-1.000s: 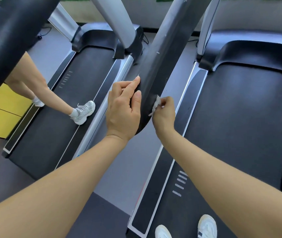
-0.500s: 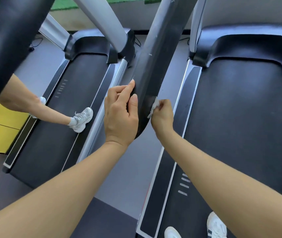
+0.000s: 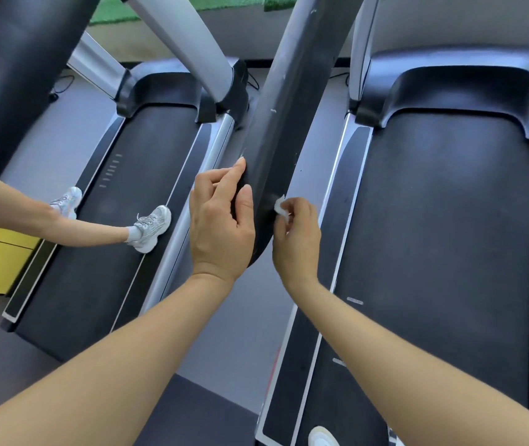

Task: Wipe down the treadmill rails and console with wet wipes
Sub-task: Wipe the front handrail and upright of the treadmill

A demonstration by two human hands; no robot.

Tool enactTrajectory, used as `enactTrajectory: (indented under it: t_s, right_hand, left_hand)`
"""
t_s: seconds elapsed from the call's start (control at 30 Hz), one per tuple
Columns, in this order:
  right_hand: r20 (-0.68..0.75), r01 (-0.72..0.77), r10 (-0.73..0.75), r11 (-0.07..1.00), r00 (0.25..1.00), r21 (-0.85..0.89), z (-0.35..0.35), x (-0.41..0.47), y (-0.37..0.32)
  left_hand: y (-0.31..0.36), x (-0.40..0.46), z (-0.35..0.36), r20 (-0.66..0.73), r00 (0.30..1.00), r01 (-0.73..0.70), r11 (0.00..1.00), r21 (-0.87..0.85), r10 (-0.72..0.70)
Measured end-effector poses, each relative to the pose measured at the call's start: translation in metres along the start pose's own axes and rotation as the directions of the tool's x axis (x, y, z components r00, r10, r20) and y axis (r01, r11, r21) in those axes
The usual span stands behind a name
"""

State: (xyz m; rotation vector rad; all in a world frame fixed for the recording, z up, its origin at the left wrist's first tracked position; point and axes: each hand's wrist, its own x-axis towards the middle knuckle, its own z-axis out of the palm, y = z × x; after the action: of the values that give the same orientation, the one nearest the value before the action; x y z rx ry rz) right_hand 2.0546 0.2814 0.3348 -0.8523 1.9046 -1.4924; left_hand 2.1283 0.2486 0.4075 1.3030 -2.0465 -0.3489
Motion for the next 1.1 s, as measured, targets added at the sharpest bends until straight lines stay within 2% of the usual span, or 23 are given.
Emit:
enactTrajectory:
  t_s: [0.2, 0.4, 0.57, 0.77, 0.87, 1.0, 1.1]
  right_hand:
    - [0.088, 0.007, -0.017, 0.994, 0.996, 0.106, -0.016, -0.042, -0.005]
    - [0.024, -0.291, 0.291, 0.944, 0.956, 0.156, -0.013, 0.018, -0.015]
    - [0.179, -0.288, 0.246, 0.919, 0.953, 0.269, -0.029, -0.051, -0.032]
    - [0.073, -0.409, 0.402, 0.897, 0.913, 0.167, -0.019, 0.021, -0.022]
    - [0.076, -0.395, 0.388, 0.903, 0.919, 0.170, -0.016, 0.010, -0.022]
    - [0.235, -0.388, 0.335, 0.892, 0.912, 0.234, -0.029, -0.048, -0.033]
    - [0.176, -0.376, 0.343, 0.901, 0.923, 0.216, -0.027, -0.009, -0.034]
  left_hand:
    - [0.000, 0.000, 0.000, -0.003, 1.000, -0.012, 1.000, 0.002, 0.012]
    - [0.001, 0.000, -0.001, 0.011, 1.000, -0.008, 1.000, 0.016, 0.008]
    - [0.002, 0.001, -0.001, 0.000, 1.000, -0.019, 0.999, 0.028, 0.019]
    - [0.002, 0.001, -0.001, 0.006, 1.000, -0.009, 0.999, 0.034, 0.008]
    - [0.001, 0.000, -0.001, 0.003, 1.000, -0.013, 1.000, 0.028, 0.012]
    - [0.001, 0.001, -0.001, -0.006, 1.000, -0.016, 1.000, 0.027, 0.016]
    - [0.001, 0.001, -0.001, 0.001, 1.000, -0.019, 1.000, 0.018, 0.019]
